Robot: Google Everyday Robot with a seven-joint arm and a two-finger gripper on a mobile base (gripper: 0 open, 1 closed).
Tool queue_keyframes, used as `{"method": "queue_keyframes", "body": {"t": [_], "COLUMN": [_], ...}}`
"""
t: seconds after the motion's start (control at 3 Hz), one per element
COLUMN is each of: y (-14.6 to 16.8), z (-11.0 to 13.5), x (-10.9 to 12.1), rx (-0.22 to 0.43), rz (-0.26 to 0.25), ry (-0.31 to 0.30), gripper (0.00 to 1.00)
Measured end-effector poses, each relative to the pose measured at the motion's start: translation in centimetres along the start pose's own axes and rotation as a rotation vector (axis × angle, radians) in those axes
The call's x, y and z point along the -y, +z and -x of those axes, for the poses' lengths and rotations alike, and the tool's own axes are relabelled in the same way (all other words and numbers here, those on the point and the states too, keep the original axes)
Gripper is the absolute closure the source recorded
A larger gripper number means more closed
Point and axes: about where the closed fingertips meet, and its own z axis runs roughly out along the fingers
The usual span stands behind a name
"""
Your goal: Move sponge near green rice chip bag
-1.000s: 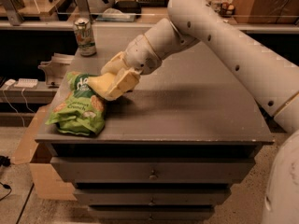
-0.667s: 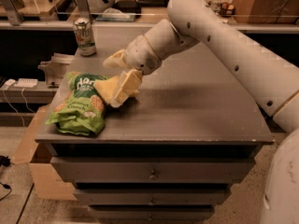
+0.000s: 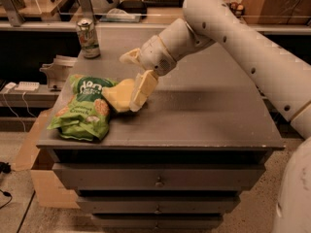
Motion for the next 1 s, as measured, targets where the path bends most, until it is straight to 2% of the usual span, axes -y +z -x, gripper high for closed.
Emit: {"method": "queue_keyframes", "body": {"t": [0.67, 1.0], "y": [-4.8, -4.9], "z": [-4.4, -4.4], "x": [2.0, 2.0], "rx": [-0.120, -0.120], "rz": [-0.109, -0.109], "ry": [0.019, 0.019], "gripper": [0.00, 0.00]}}
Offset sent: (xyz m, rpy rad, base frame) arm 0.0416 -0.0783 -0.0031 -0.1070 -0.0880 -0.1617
